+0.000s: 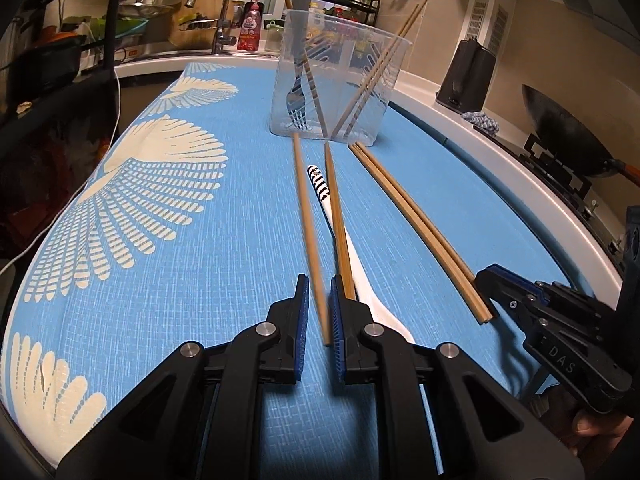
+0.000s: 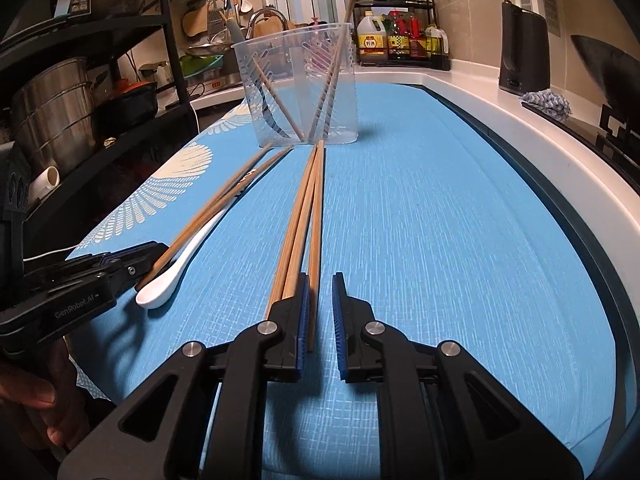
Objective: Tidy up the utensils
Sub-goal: 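Move both tools back down to the chopsticks on the cloth, then grasp a chopstick with the right tool while the left tool grasps another chopstick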
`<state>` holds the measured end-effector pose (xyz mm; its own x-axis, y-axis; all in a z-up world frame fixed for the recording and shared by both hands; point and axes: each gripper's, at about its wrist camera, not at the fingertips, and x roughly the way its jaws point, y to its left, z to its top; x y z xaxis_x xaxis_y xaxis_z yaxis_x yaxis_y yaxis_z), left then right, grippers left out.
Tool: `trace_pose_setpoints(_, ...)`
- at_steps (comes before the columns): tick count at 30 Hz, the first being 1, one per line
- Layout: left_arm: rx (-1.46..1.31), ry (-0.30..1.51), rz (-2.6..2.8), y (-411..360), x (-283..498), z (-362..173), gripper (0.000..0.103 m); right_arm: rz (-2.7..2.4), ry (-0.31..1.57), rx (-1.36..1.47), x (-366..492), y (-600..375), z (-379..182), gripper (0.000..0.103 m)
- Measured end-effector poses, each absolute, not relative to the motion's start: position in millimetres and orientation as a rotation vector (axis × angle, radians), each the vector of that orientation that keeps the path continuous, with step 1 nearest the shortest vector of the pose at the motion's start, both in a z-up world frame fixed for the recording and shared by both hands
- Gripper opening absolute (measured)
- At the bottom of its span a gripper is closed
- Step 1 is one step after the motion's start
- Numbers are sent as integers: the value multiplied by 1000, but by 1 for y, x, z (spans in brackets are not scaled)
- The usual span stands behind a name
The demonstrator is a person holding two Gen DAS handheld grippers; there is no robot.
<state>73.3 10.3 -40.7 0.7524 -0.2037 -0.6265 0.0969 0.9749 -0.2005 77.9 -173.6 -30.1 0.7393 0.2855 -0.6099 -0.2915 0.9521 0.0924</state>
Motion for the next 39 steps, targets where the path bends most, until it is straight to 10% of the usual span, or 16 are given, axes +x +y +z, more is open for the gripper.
trace_pose_setpoints(39,-63,594,82,20,29,-44,6,235,633,-38,58,-183,-35,8)
